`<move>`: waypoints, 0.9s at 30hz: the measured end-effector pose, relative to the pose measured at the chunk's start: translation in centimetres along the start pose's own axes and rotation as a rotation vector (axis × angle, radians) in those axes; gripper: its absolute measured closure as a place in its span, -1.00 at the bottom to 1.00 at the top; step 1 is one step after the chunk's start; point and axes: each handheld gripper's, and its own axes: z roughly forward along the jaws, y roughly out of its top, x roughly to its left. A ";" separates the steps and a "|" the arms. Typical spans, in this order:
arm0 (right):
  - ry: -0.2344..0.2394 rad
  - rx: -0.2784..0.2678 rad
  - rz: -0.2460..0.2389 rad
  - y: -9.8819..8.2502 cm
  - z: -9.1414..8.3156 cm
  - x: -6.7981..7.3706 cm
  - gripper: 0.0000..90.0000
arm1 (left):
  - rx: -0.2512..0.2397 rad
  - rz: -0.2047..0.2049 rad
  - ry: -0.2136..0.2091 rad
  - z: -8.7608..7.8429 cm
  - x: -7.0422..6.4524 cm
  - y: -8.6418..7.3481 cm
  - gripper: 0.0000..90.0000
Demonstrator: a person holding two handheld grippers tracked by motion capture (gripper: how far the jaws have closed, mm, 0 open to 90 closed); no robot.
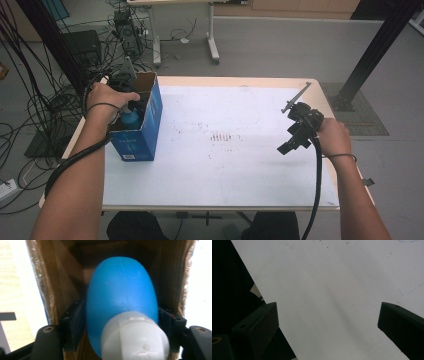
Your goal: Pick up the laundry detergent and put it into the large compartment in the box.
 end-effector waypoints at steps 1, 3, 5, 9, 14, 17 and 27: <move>0.001 -0.001 0.000 0.0 0.0 0.0 -0.93 | -0.001 -0.003 -0.007 0.0 0.1 0.0 -0.32; 0.003 0.003 0.000 0.0 0.1 0.0 -0.93 | -0.001 -0.005 -0.009 0.0 0.3 0.0 -0.33; 0.002 0.003 -0.003 0.1 0.2 -0.1 -0.93 | -0.001 -0.005 -0.014 -0.1 0.3 -0.1 -0.33; 0.001 0.003 -0.005 0.1 0.2 0.0 -0.93 | -0.005 -0.005 -0.010 -0.3 0.2 -0.2 -0.32; 0.000 0.005 -0.005 0.1 0.1 0.0 -0.93 | -0.009 -0.007 0.002 -0.8 0.1 -0.2 -0.31; -0.001 0.004 -0.003 0.1 0.1 0.0 -0.93 | -0.010 -0.006 0.004 -1.3 0.0 -0.3 -0.30; -0.003 0.002 -0.004 0.1 0.0 0.1 -0.93 | -0.031 0.006 0.027 -2.8 -0.4 -0.6 -0.30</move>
